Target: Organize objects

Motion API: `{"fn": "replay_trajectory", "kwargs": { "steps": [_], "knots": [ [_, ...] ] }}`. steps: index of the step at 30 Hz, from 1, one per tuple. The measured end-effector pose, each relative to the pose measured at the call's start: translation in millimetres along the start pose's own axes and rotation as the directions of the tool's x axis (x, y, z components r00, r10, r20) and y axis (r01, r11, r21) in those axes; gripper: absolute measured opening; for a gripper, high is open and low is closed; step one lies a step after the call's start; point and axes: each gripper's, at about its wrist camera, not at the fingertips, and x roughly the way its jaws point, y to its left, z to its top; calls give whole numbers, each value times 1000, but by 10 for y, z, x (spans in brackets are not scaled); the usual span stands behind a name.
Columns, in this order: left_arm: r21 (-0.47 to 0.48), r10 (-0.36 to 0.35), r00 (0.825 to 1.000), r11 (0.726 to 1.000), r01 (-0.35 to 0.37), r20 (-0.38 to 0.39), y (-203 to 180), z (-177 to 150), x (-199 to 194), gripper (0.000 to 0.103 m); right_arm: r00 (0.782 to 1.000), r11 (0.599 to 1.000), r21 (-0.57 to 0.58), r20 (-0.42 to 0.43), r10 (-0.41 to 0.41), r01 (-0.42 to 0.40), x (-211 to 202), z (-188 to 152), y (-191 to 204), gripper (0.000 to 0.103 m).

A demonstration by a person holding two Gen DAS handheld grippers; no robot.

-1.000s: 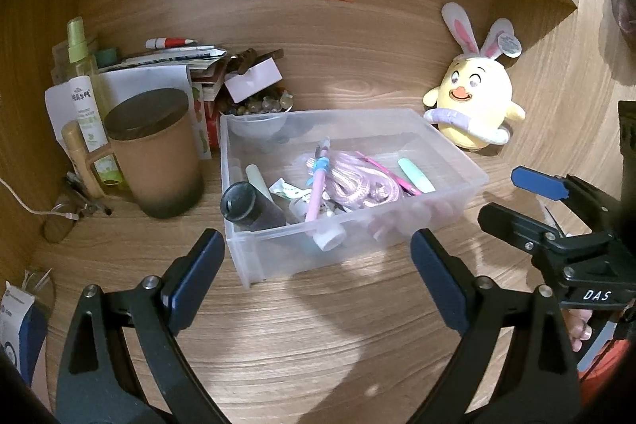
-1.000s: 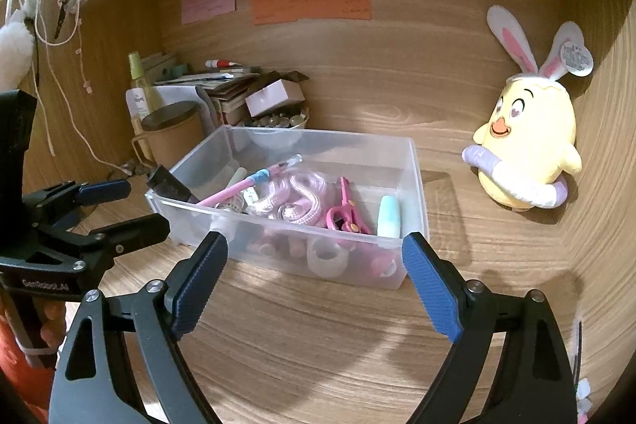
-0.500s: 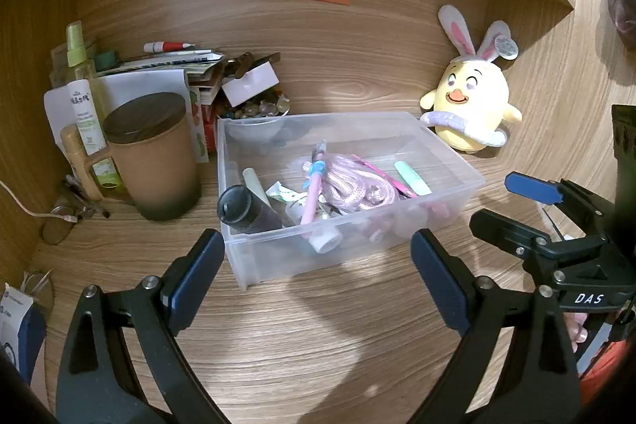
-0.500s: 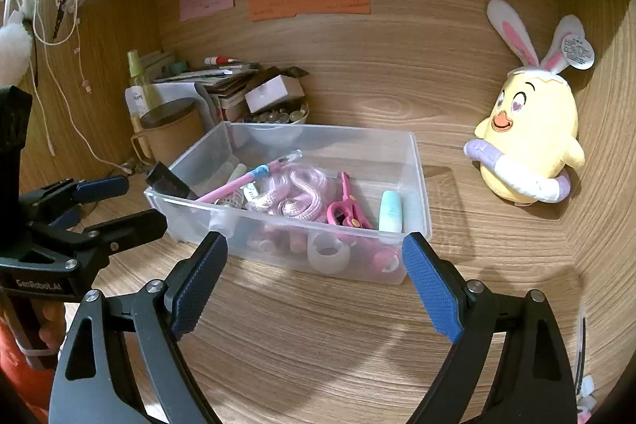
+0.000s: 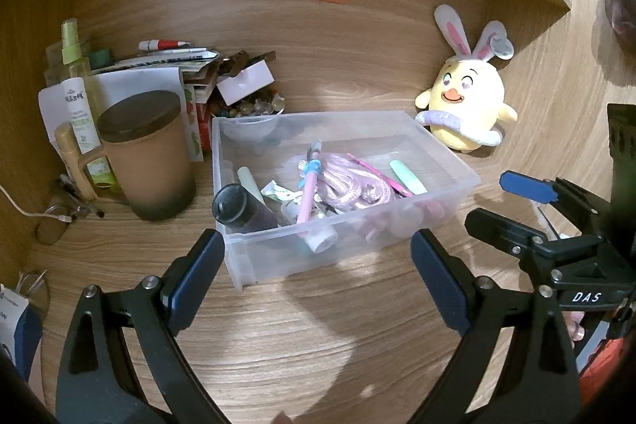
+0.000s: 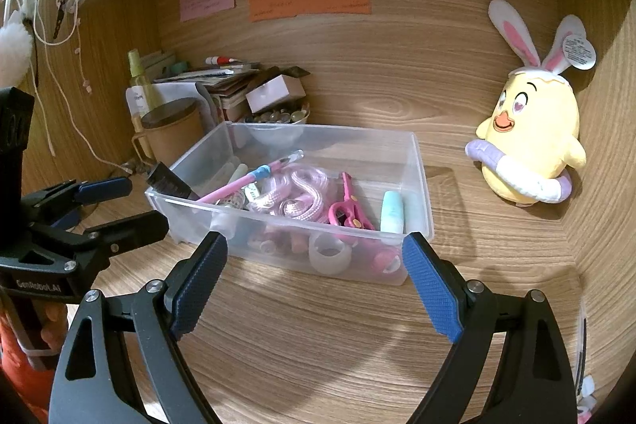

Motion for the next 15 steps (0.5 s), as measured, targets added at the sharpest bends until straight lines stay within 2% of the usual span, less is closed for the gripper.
{"fn": "replay_trajectory", "kwargs": {
  "steps": [15],
  "knots": [
    [-13,-10,1000,1000,10,-8,10,-41,22,96,1000,1000,4,-20,-1,1,71,-32,17,89]
  ]
}}
